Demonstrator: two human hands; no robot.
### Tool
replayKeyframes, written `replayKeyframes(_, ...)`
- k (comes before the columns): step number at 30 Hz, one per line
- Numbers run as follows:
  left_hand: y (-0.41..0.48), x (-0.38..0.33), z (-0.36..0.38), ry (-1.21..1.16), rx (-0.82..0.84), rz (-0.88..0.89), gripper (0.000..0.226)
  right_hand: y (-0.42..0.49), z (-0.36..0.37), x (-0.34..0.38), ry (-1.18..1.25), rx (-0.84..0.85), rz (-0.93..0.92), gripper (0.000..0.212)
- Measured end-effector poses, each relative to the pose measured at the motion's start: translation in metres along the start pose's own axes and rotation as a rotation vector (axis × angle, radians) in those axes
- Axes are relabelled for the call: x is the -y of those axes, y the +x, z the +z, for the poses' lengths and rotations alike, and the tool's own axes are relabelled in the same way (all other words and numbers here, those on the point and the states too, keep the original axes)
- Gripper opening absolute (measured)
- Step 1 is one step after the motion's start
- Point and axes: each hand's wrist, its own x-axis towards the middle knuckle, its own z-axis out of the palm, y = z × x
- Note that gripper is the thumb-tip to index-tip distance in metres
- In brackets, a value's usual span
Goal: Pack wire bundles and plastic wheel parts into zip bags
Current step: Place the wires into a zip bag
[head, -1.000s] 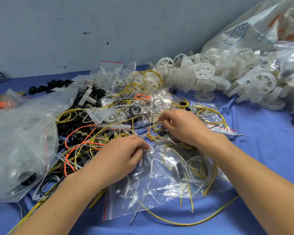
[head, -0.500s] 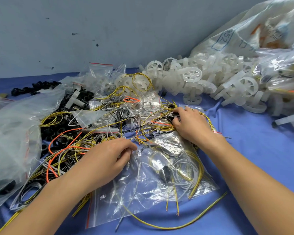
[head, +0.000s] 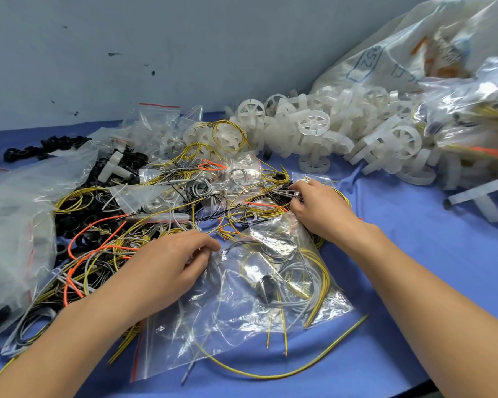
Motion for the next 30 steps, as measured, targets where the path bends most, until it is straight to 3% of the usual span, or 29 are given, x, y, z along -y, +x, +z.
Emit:
replayKeyframes(12,0.004,-0.004,-0.003,0.029,0.028,-0.013,0.019,0.000,-0.005,-0.001,0.126,0.015,0.020,0.043)
replayKeyframes(20,0.011,-0.014,-0.010,0.093,0.091,-0.063,0.017,0.007,-0.020,-0.031,0.269,-0.165,0.216,0.037)
replayKeyframes(24,0.053,-0.043,-0.020,-0.050,0.014,-0.116,0.019,0.007,-0.019,-0.051,0.299,-0.102,0.380,0.037)
replayKeyframes(27,0.106,-0.079,-0.018,-0.111,-0.022,-0.073,0.022,0.007,-0.019,-0.057,0.321,-0.075,0.367,0.037)
replayKeyframes(30,0.165,-0.106,-0.004,-0.064,0.051,-0.065,0.030,0.007,-0.020,-0.060,0.404,-0.063,0.379,0.038)
